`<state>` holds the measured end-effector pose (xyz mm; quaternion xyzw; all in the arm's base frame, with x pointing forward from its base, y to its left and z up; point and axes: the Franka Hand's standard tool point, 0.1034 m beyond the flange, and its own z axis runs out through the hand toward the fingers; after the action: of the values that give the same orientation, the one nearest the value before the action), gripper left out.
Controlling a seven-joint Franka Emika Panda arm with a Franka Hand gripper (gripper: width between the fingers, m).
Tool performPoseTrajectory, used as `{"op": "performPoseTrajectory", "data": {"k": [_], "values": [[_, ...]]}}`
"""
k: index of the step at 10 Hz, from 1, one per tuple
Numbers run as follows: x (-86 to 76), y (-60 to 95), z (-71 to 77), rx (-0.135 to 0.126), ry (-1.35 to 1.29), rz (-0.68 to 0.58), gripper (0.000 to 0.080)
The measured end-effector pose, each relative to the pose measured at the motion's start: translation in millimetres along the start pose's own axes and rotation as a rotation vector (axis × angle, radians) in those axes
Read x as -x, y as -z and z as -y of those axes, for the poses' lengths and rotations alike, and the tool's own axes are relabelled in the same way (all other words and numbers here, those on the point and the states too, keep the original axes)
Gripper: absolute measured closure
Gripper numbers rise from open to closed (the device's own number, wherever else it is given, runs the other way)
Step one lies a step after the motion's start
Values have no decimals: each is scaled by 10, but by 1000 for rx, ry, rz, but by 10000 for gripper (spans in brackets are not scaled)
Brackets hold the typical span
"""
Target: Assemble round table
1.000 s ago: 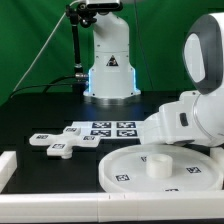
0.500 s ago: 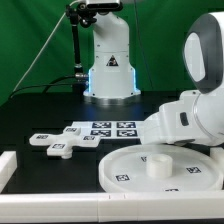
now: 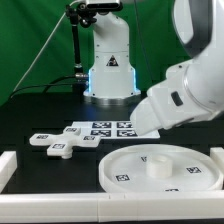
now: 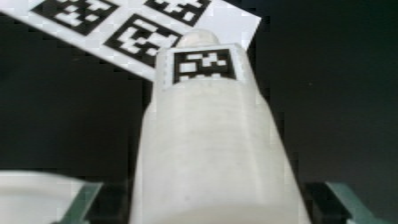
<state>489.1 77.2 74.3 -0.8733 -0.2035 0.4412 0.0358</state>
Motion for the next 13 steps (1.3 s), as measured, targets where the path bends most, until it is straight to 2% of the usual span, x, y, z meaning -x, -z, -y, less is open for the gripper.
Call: {"op": "performPoseTrajectory", "data": {"k": [2, 3, 4, 5, 6, 8, 9, 12, 13], "values": [[-53, 10, -15, 6, -1, -26, 390], [-156, 93, -62, 23, -6, -135, 390], [-95, 121, -81, 35, -12, -187, 390], [-38, 157, -94, 34, -17, -204, 390], [-63, 254, -133, 31, -24, -279, 390], [96, 519, -184, 66, -36, -404, 390], [81, 621, -211, 82, -39, -473, 390], [39, 642, -283, 114, -60, -710, 390], [33, 672, -311, 109, -90, -806, 390]]}}
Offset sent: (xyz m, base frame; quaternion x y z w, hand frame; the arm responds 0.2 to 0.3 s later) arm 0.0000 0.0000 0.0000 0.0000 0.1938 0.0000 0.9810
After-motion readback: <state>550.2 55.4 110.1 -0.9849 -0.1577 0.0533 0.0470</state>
